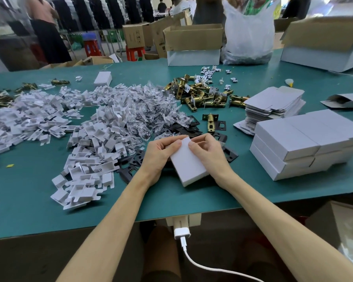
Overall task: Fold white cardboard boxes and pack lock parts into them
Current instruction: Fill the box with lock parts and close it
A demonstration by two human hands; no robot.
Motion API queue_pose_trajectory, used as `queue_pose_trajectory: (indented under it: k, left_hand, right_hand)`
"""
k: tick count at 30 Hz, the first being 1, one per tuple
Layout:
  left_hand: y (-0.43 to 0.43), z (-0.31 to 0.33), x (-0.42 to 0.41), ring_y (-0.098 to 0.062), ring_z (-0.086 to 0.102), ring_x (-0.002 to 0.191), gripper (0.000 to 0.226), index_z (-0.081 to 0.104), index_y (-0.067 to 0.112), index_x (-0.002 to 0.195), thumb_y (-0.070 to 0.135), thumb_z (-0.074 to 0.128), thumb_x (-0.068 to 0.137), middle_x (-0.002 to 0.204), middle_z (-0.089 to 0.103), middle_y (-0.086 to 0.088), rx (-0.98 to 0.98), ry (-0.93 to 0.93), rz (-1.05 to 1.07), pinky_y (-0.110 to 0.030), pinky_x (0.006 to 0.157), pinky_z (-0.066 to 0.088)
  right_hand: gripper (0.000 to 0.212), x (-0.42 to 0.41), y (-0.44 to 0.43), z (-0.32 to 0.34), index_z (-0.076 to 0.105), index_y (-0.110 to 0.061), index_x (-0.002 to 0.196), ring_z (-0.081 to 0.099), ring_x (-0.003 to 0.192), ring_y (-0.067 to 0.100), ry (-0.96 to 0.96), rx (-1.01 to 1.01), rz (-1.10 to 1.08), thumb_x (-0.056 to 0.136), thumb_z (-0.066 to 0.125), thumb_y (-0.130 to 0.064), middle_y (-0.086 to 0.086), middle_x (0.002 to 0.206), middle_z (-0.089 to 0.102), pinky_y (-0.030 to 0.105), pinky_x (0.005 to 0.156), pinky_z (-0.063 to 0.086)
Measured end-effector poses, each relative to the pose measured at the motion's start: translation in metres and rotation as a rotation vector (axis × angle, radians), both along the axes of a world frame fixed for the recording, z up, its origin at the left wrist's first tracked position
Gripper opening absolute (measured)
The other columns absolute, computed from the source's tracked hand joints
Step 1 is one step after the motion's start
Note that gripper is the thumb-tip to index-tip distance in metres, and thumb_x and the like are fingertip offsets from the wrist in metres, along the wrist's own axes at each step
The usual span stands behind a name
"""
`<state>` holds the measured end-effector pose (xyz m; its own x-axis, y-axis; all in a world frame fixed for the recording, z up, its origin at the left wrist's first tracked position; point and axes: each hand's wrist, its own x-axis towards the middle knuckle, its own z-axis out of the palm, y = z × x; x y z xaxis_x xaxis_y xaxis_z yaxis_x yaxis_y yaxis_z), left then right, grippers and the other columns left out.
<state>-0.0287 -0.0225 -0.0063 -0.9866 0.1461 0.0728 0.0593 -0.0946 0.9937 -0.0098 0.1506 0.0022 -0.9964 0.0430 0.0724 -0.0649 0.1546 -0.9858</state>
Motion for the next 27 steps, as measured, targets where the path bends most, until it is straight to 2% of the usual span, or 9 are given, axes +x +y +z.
queue_pose_trajectory:
  k: [2, 4, 7, 9, 14, 17, 21, 25, 27]
  left_hand:
    - [0.0, -0.001, 0.0, -0.026, 0.063, 0.088, 0.022, 0.078, 0.01, 0.119, 0.013, 0.068, 0.099, 0.111, 0.076, -0.02, -0.008, 0.008, 0.013, -0.04, 0.077, 0.052]
    - [0.0, 0.0, 0.001, -0.025, 0.065, 0.089, 0.022, 0.077, 0.009, 0.119, 0.012, 0.067, 0.1, 0.111, 0.077, -0.018, -0.029, 0.019, 0.02, -0.041, 0.078, 0.054]
    - [0.002, 0.001, 0.003, -0.02, 0.066, 0.093, 0.022, 0.077, 0.006, 0.118, 0.011, 0.068, 0.098, 0.112, 0.077, -0.017, -0.021, 0.033, 0.018, -0.034, 0.081, 0.054]
    - [0.003, 0.003, 0.004, -0.023, 0.065, 0.096, 0.024, 0.076, 0.004, 0.117, 0.013, 0.07, 0.097, 0.114, 0.076, -0.02, 0.003, 0.021, 0.02, -0.036, 0.085, 0.052]
    - [0.007, 0.006, 0.007, -0.032, 0.066, 0.095, 0.04, 0.077, 0.001, 0.114, 0.034, 0.061, 0.101, 0.11, 0.076, -0.019, 0.015, -0.022, 0.033, -0.041, 0.083, 0.053]
    - [0.007, 0.007, 0.007, -0.032, 0.073, 0.111, 0.045, 0.074, -0.004, 0.116, 0.03, 0.045, 0.111, 0.116, 0.076, -0.018, 0.068, -0.02, -0.001, -0.042, 0.096, 0.059]
    - [0.008, 0.007, 0.008, -0.033, 0.073, 0.112, 0.042, 0.074, -0.005, 0.112, 0.024, 0.044, 0.112, 0.113, 0.077, -0.02, 0.084, -0.003, -0.021, -0.034, 0.088, 0.062]
    - [0.007, 0.006, 0.008, -0.033, 0.074, 0.11, 0.041, 0.075, -0.005, 0.113, 0.024, 0.045, 0.111, 0.113, 0.077, -0.02, 0.064, 0.011, -0.032, -0.037, 0.09, 0.062]
    - [0.006, 0.006, 0.008, -0.034, 0.074, 0.11, 0.041, 0.074, -0.006, 0.113, 0.024, 0.045, 0.111, 0.113, 0.077, -0.02, 0.063, 0.015, -0.034, -0.038, 0.092, 0.062]
  right_hand:
    - [0.02, 0.002, -0.001, 0.006, 0.062, -0.02, 0.11, 0.065, 0.099, 0.011, 0.031, 0.193, 0.003, 0.098, 0.066, -0.036, -0.007, 0.108, 0.066, 0.02, 0.073, 0.05]
    - [0.039, 0.008, -0.002, 0.012, 0.058, -0.019, 0.124, 0.06, 0.109, 0.011, 0.083, 0.372, 0.05, 0.095, 0.067, -0.045, -0.005, 0.118, 0.062, 0.019, 0.081, 0.047]
    - [0.093, 0.026, -0.01, 0.019, 0.028, -0.015, 0.155, 0.043, 0.132, 0.022, 0.093, 0.604, 0.177, 0.085, 0.074, -0.055, 0.007, 0.145, 0.044, 0.035, 0.107, 0.041]
    - [0.105, 0.037, -0.018, 0.022, 0.014, -0.018, 0.16, 0.038, 0.133, 0.029, 0.105, 0.759, 0.197, 0.083, 0.075, -0.055, 0.01, 0.148, 0.035, 0.043, 0.11, 0.04]
    - [0.087, 0.056, -0.019, 0.035, 0.022, -0.013, 0.157, 0.041, 0.129, 0.037, 0.097, 0.81, 0.121, 0.085, 0.068, -0.03, 0.013, 0.146, 0.036, 0.046, 0.103, 0.043]
    - [0.088, 0.066, 0.0, 0.041, 0.019, -0.01, 0.159, 0.039, 0.132, 0.037, 0.075, 0.91, 0.041, 0.088, 0.066, -0.033, 0.015, 0.154, 0.031, 0.046, 0.106, 0.042]
    - [0.081, 0.076, 0.035, 0.041, 0.023, -0.01, 0.156, 0.045, 0.125, 0.037, -0.043, 1.035, -0.064, 0.089, 0.064, -0.032, 0.016, 0.151, 0.033, 0.044, 0.1, 0.046]
    - [0.047, 0.079, 0.059, 0.035, 0.042, -0.007, 0.133, 0.048, 0.117, 0.037, -0.119, 1.128, -0.164, 0.093, 0.058, -0.027, 0.017, 0.136, 0.044, 0.041, 0.093, 0.043]
    - [0.043, 0.079, 0.061, 0.032, 0.042, -0.004, 0.134, 0.044, 0.126, 0.037, -0.142, 1.187, -0.208, 0.097, 0.052, -0.024, 0.019, 0.141, 0.041, 0.042, 0.1, 0.041]
